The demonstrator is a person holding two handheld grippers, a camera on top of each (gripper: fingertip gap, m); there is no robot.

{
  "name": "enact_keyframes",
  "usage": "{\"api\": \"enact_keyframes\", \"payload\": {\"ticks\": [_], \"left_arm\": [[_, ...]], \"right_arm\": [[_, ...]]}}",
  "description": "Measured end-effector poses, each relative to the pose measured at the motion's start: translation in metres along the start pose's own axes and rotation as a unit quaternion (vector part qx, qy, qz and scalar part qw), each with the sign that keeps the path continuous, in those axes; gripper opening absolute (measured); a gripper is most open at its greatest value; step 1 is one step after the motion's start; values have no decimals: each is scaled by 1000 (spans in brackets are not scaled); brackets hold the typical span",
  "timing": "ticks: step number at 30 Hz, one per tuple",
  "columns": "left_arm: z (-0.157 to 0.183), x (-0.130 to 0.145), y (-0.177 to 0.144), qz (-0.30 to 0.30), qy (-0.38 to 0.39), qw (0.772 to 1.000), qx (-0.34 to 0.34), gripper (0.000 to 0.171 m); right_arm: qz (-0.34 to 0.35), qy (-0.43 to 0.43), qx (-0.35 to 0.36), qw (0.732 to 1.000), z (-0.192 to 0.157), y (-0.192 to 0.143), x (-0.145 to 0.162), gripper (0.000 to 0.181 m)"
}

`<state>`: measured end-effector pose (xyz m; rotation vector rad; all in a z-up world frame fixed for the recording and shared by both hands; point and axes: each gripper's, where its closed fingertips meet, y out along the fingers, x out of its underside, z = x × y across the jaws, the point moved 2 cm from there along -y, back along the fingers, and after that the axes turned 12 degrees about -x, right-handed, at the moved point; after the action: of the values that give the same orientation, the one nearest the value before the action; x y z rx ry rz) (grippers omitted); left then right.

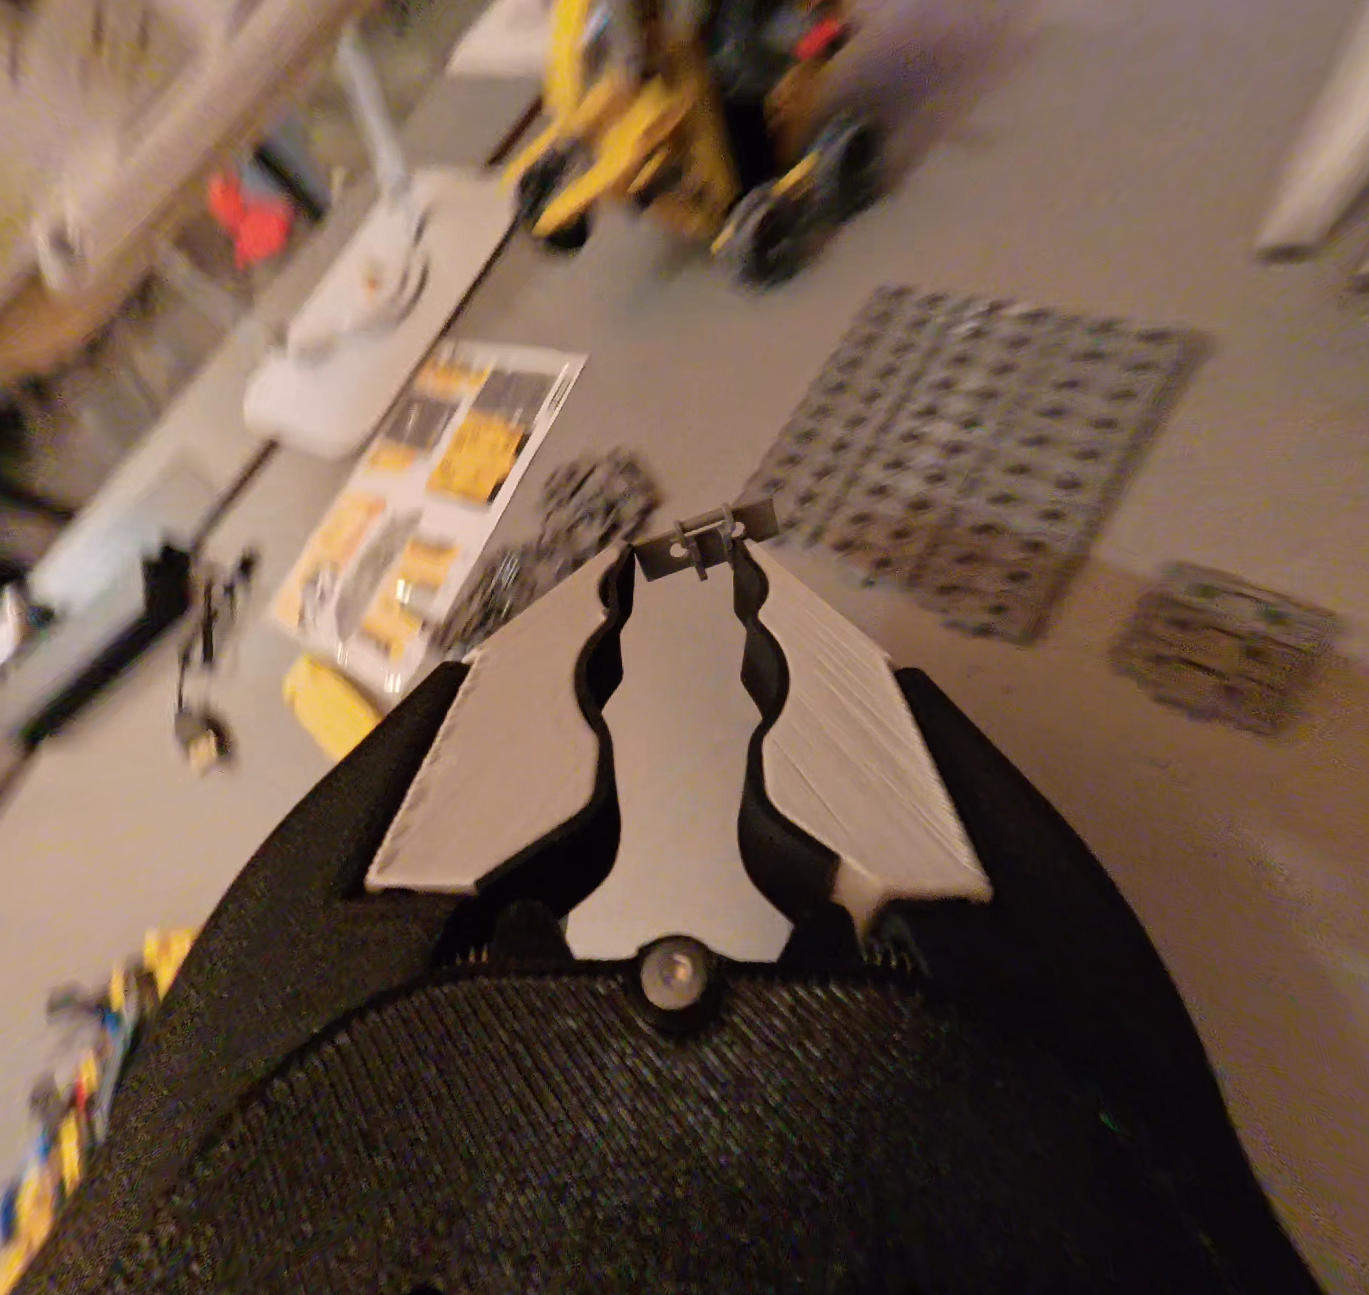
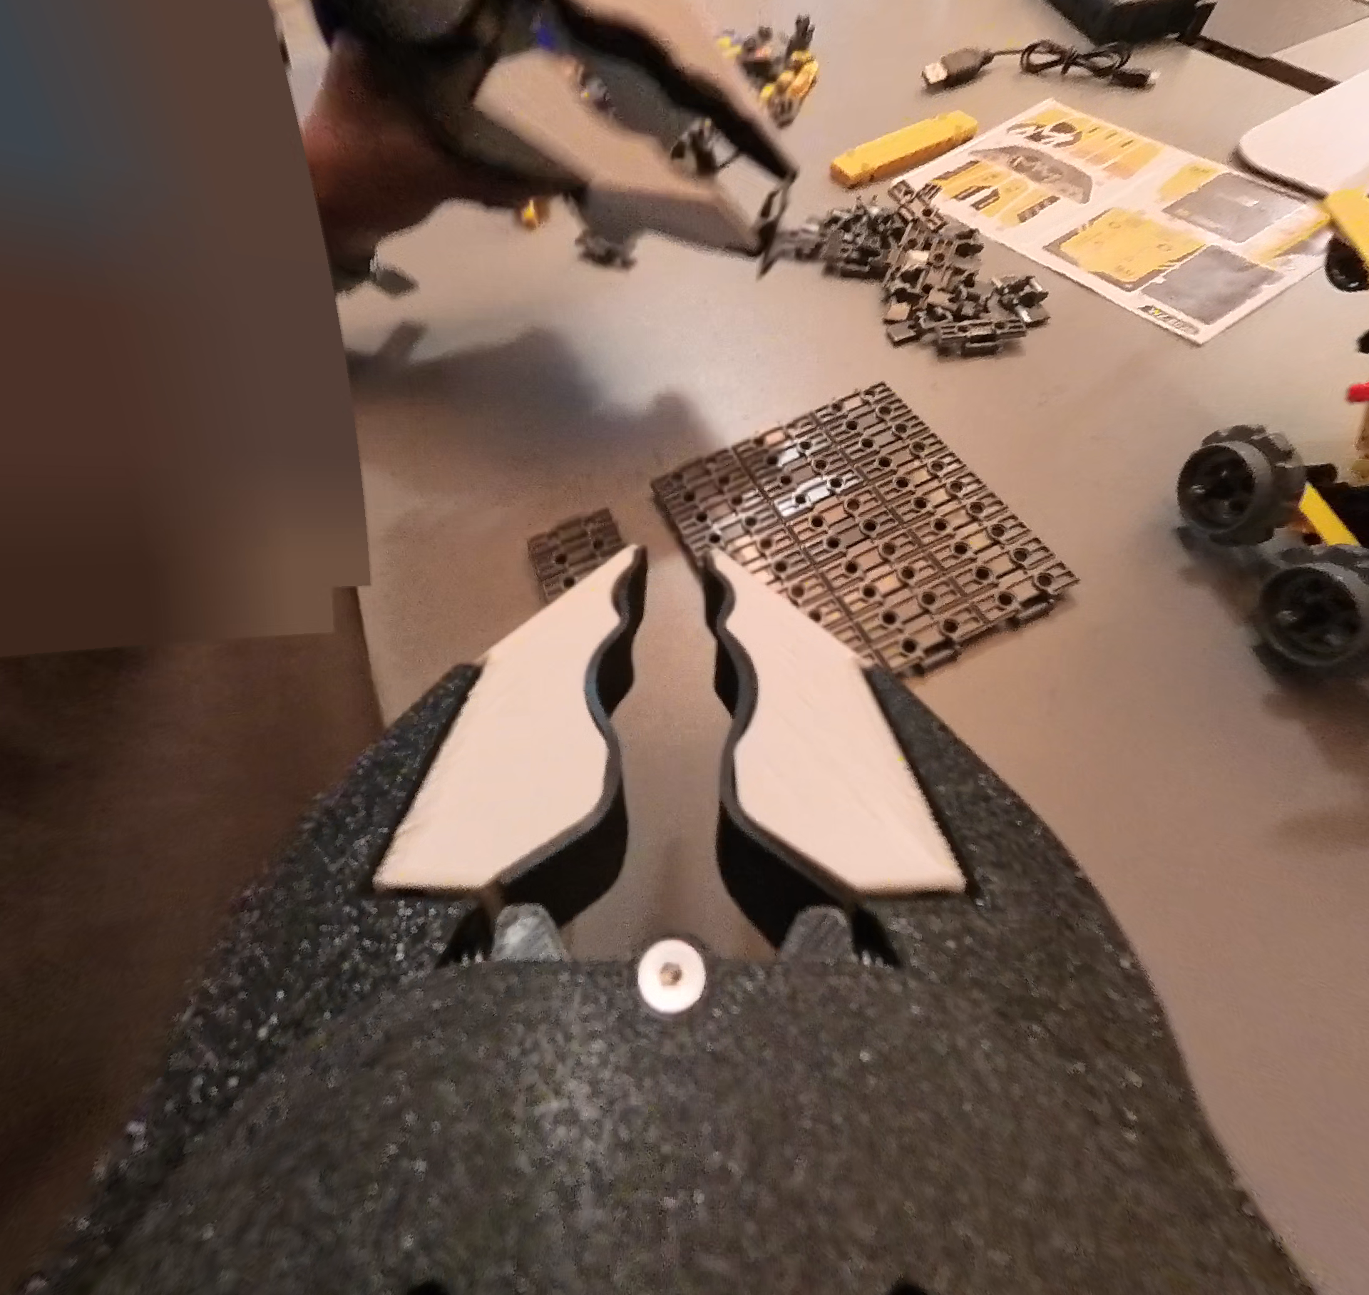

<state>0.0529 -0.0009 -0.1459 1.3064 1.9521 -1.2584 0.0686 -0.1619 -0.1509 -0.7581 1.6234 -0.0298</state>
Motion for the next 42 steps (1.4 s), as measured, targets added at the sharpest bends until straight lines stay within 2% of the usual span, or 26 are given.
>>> {"api": "enact_keyframes", "payload": {"ticks": [2,4,7,11,13,15,17,20,22,24,26,29,31,32,34,38,42], "left_arm": [[28,-21,-16,73,69,995,13,25],[55,-36,-28,122,119,985,29,25],[89,-50,-40,160,144,974,72,24],[110,-56,-45,174,158,966,105,24],[113,-57,-46,177,158,965,112,24],[115,-57,-47,180,151,964,123,24],[115,-55,-47,179,141,966,127,25],[111,-45,-47,152,105,972,143,46],[111,-32,-49,119,74,974,177,55],[110,-19,-50,91,48,974,203,61],[108,-8,-50,74,34,974,212,61],[109,-1,-50,63,30,974,216,61],[112,-1,-50,63,35,974,216,61],[113,-1,-49,64,38,973,217,61],[115,-2,-49,64,40,973,219,61],[114,1,-47,62,37,973,218,60],[112,1,-48,66,28,974,216,60]], "right_arm": [[38,38,-18,998,3,2,-7,29],[72,81,-65,992,0,5,-14,46],[104,156,-156,970,-9,11,-20,48],[105,211,-224,946,-17,15,-19,33],[94,209,-243,943,-22,16,-17,18],[84,200,-241,946,-22,16,-15,11],[76,193,-238,949,-21,17,-14,7],[49,155,-211,964,-18,21,-6,7],[-9,69,-160,985,-13,27,10,7],[-89,-62,-109,988,-15,34,30,7],[-148,-195,-73,967,-22,39,42,7],[-201,-365,-6,909,-24,41,48,6],[-216,-437,21,873,-24,40,50,7],[-220,-451,26,865,-24,39,51,7],[-226,-439,23,869,-25,34,53,8],[-234,-364,21,901,-25,21,54,27],[-235,-249,51,938,-22,12,53,29]]}}
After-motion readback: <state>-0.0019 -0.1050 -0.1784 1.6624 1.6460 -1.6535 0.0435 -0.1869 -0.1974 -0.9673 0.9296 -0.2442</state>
